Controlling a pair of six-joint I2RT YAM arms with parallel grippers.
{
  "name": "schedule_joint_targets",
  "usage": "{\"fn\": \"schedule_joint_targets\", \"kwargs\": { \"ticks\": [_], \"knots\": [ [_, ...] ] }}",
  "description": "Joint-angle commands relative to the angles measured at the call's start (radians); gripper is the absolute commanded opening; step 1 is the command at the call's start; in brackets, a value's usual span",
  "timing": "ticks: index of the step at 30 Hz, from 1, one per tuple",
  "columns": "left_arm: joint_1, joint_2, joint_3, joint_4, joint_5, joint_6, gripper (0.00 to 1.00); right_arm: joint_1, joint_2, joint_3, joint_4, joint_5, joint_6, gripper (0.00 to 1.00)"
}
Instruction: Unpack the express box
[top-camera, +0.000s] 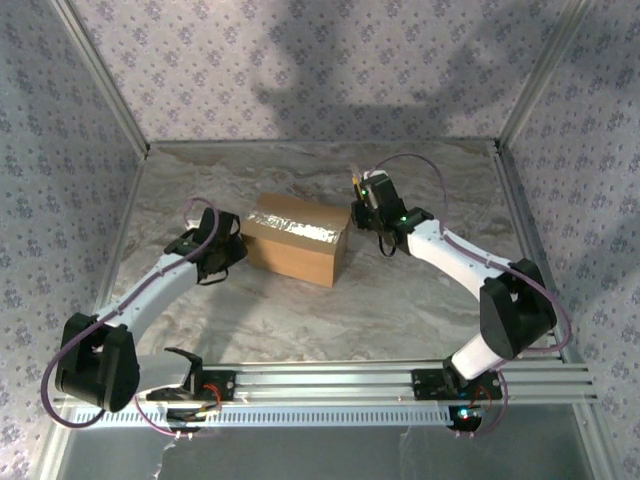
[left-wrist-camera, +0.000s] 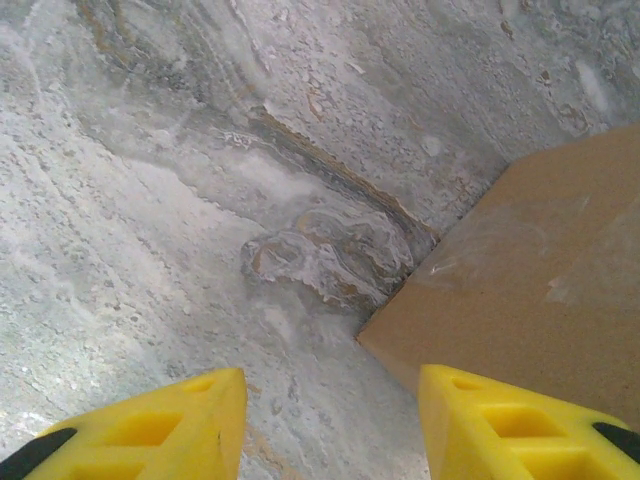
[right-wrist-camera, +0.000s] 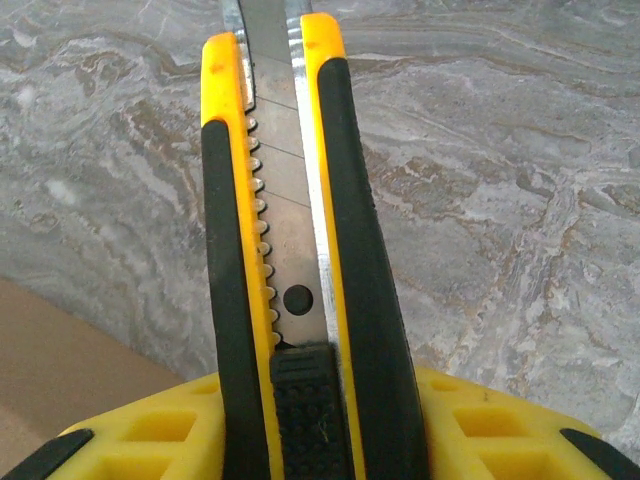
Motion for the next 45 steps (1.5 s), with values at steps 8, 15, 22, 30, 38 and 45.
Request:
{"fn": "schedule_joint_targets", "kwargs": {
  "ticks": [8, 15, 22, 30, 38, 45],
  "knots": [
    [0.049, -0.017, 0.014, 0.036, 0.03, 0.047, 0.5, 0.048, -0.114, -0.049, -0.068, 0.023, 0.038, 0.0],
    [0.058, -0.005, 0.018, 0.043, 0.03, 0.057, 0.5, -0.003, -0.14, -0.072, -0.053, 0.02, 0.022, 0.0],
    [0.058, -0.011, 0.013, 0.044, 0.03, 0.045, 0.49, -0.057, -0.057, -0.015, -0.022, -0.029, 0.0, 0.0],
    [0.058, -0.007, 0.013, 0.048, 0.022, 0.029, 0.5, -0.036, 0.038, 0.049, 0.013, -0.053, 0.004, 0.0],
    [0.058, 0.01, 0.026, 0.05, 0.02, 0.039, 0.5, 0.011, 0.058, 0.059, 0.02, -0.057, 0.027, 0.0],
    [0.058, 0.047, 0.056, 0.061, 0.018, 0.056, 0.5, 0.063, 0.027, 0.023, 0.006, -0.035, 0.054, 0.0]
  ]
}}
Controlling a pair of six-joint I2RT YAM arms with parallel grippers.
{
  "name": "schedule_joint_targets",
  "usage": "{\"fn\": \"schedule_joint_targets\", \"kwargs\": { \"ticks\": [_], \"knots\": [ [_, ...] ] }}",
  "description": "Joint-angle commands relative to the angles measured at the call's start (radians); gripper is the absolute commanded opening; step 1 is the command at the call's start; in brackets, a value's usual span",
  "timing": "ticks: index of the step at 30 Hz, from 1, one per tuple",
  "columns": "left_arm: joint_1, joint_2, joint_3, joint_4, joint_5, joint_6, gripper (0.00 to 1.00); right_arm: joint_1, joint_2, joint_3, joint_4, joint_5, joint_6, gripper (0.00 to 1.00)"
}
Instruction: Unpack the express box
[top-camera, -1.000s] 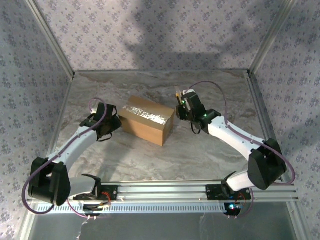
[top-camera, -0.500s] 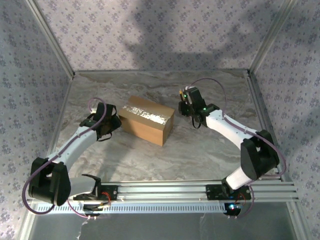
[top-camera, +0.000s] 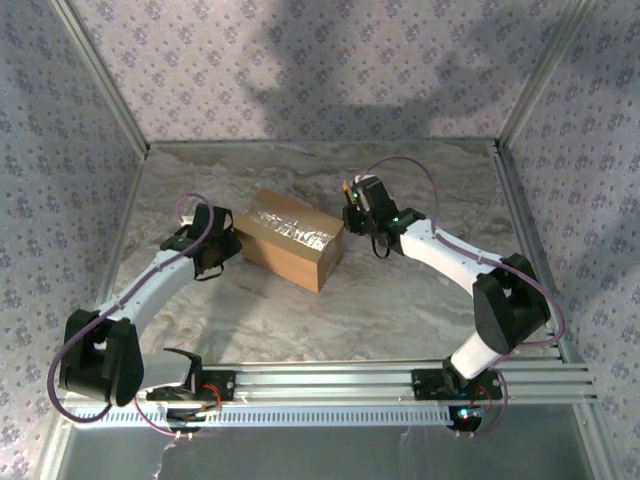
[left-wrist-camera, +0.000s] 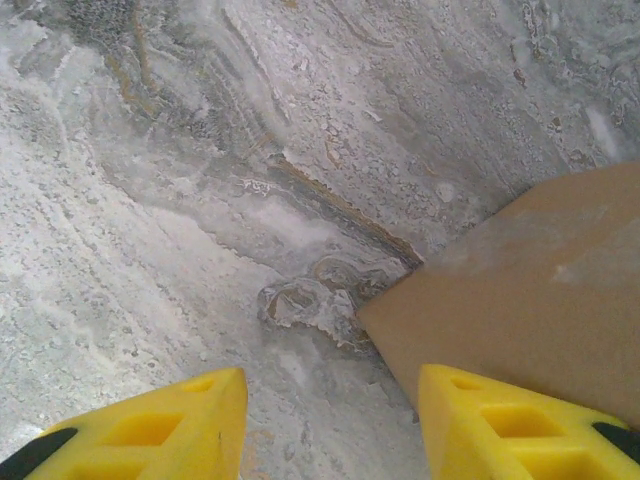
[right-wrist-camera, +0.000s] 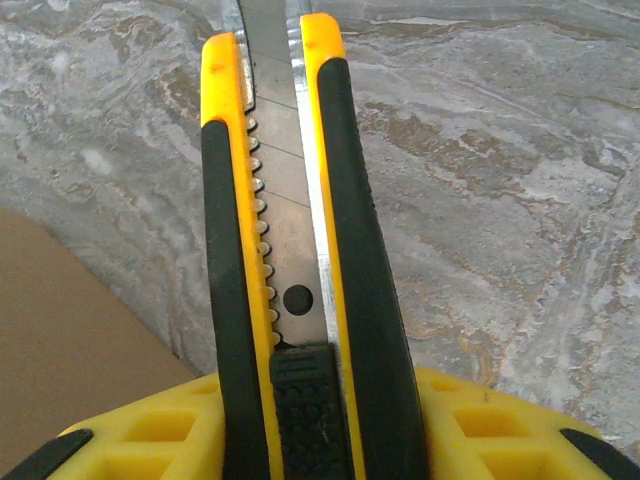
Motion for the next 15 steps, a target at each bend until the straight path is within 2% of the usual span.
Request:
{"fn": "schedule_joint_targets", "kwargs": {
  "ticks": [1, 15],
  "knots": [
    [-0.001, 0.021, 0.045, 0.026, 0.009, 0.017, 0.5, 0.033, -0.032, -0.006, 0.005, 0.007, 0.031, 0.0],
    [0.0, 0.015, 0.033, 0.055, 0.042, 0.01, 0.49, 0.115, -0.147, -0.095, -0.033, 0.055, 0.103, 0.0]
  ]
}}
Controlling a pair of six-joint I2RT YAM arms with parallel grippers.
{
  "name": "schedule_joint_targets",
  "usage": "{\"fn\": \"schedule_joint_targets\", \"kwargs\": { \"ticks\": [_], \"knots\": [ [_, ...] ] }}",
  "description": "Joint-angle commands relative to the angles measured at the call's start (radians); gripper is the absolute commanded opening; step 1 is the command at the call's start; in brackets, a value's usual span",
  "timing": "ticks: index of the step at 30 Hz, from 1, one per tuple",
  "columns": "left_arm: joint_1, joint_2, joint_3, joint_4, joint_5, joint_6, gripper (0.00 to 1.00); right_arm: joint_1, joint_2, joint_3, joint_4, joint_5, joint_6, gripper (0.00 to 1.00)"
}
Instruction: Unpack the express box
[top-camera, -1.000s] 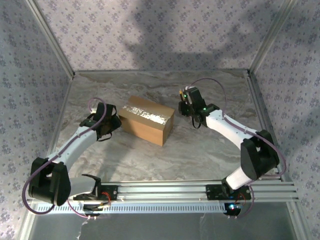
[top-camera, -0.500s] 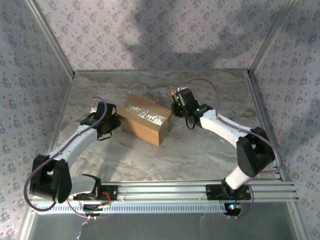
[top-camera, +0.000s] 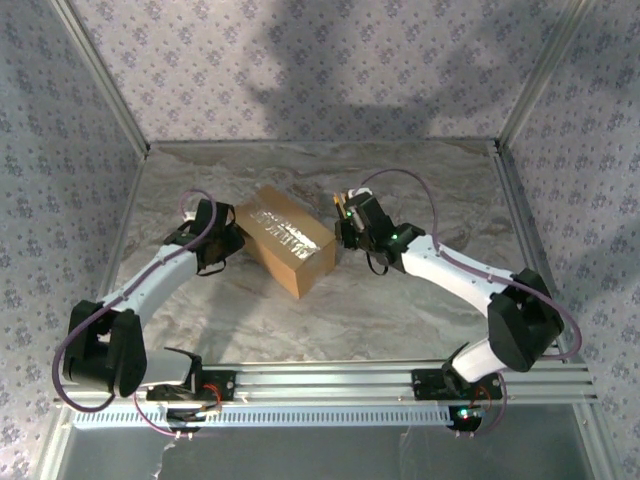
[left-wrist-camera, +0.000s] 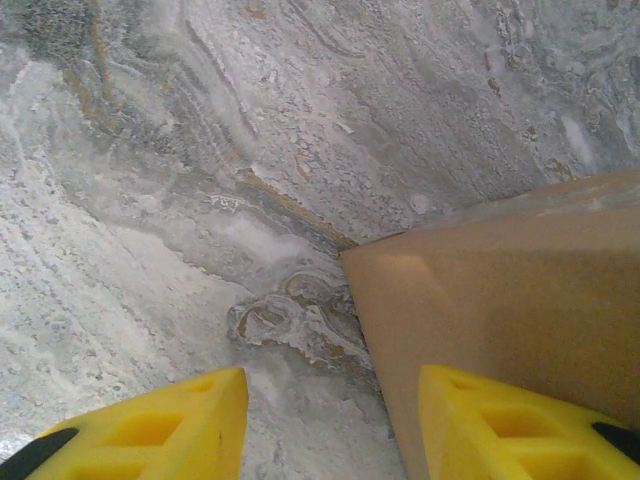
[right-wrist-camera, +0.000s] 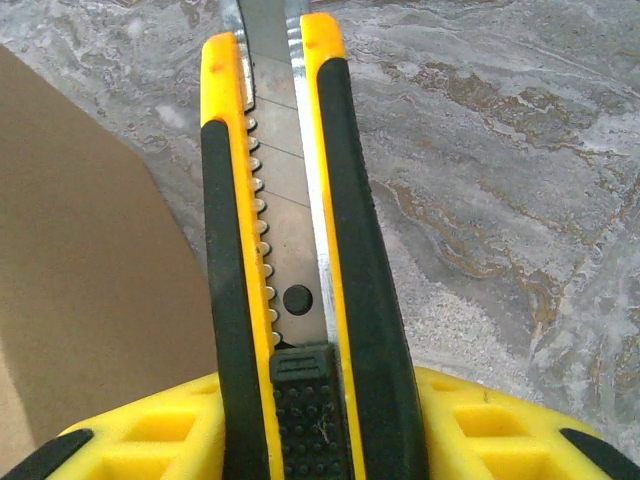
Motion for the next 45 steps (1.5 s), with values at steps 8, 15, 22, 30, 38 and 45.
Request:
{"fn": "schedule_joint_targets", "kwargs": {
  "ticks": [8, 15, 22, 30, 38, 45],
  "knots": [
    [-0.001, -0.12, -0.037, -0.022, 0.03, 0.002, 0.49, 0.012, -0.092, -0.017, -0.068, 0.057, 0.034, 0.0],
    [-0.008, -0.241, -0.094, -0.07, 0.053, -0.015, 0.49, 0.02, -0.179, -0.041, -0.112, 0.034, 0.038, 0.0],
    [-0.055, -0.393, -0.072, -0.176, 0.01, 0.002, 0.51, 0.13, -0.255, -0.087, -0.21, 0.087, 0.064, 0.0],
    [-0.114, -0.428, -0.021, -0.185, 0.003, 0.006, 0.51, 0.29, -0.323, -0.134, -0.333, 0.18, 0.147, 0.0],
    [-0.126, -0.345, 0.065, -0.142, 0.021, 0.028, 0.52, 0.391, -0.333, -0.139, -0.408, 0.241, 0.219, 0.0],
    [-0.127, -0.258, 0.145, -0.087, 0.052, 0.04, 0.52, 0.43, -0.336, -0.153, -0.423, 0.237, 0.268, 0.0]
  ]
}}
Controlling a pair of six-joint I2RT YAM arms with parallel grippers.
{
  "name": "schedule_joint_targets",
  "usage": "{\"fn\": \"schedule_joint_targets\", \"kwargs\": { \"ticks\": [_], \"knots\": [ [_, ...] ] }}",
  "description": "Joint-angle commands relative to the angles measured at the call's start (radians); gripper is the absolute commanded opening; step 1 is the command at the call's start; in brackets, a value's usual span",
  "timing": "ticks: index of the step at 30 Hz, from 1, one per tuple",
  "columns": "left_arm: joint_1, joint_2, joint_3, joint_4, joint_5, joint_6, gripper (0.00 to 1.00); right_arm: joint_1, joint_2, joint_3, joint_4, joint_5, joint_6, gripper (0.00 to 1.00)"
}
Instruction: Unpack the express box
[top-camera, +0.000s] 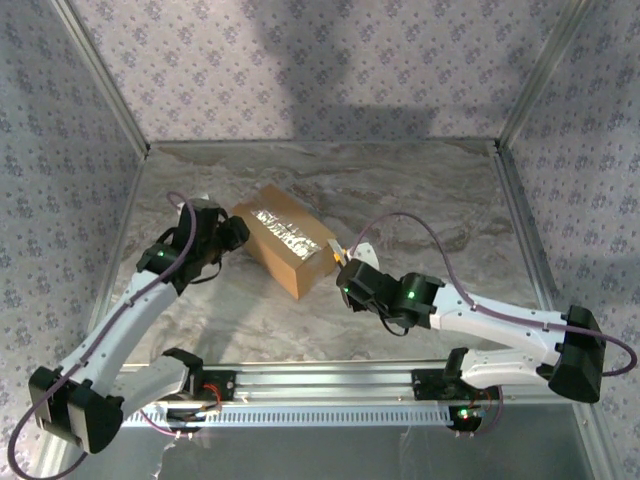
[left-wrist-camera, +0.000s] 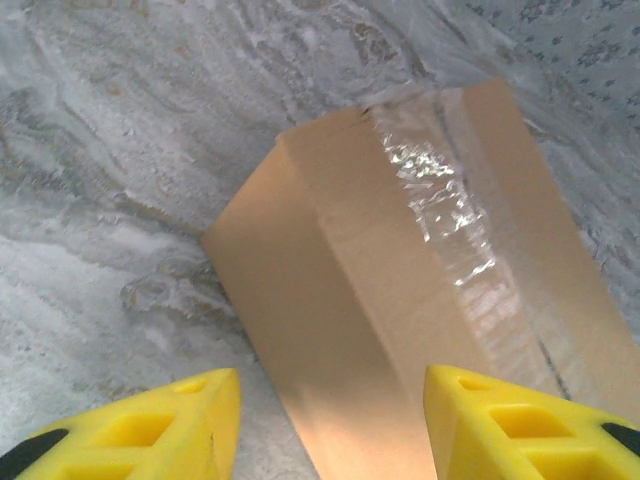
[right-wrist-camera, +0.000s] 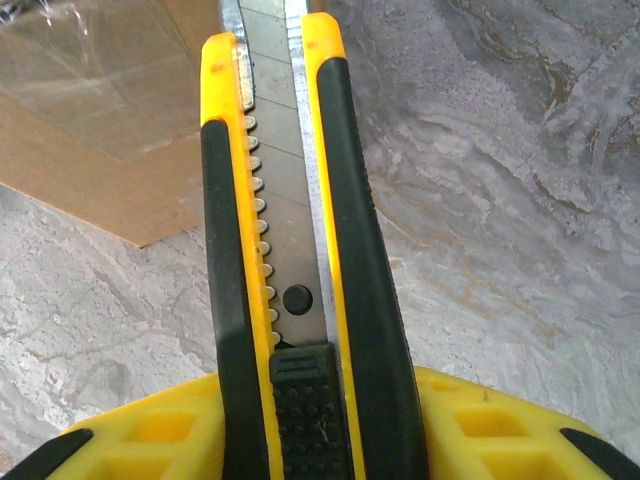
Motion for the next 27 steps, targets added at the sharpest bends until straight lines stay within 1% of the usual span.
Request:
{"fn": "schedule_joint_targets", "kwargs": {
  "ticks": [1, 14, 27],
  "knots": [
    [-0.008, 0.034, 0.062, 0.05, 0.022, 0.027, 0.52, 0.019, -0.024, -0.004, -0.037, 0.041, 0.052, 0.0],
    [-0.013, 0.178, 0.158, 0.08, 0.044, 0.052, 0.53, 0.027, -0.025, -0.005, -0.062, 0.034, 0.069, 0.0],
    [-0.016, 0.245, 0.177, 0.083, 0.04, 0.06, 0.54, 0.026, -0.027, 0.008, -0.124, 0.064, 0.093, 0.0]
  ]
}}
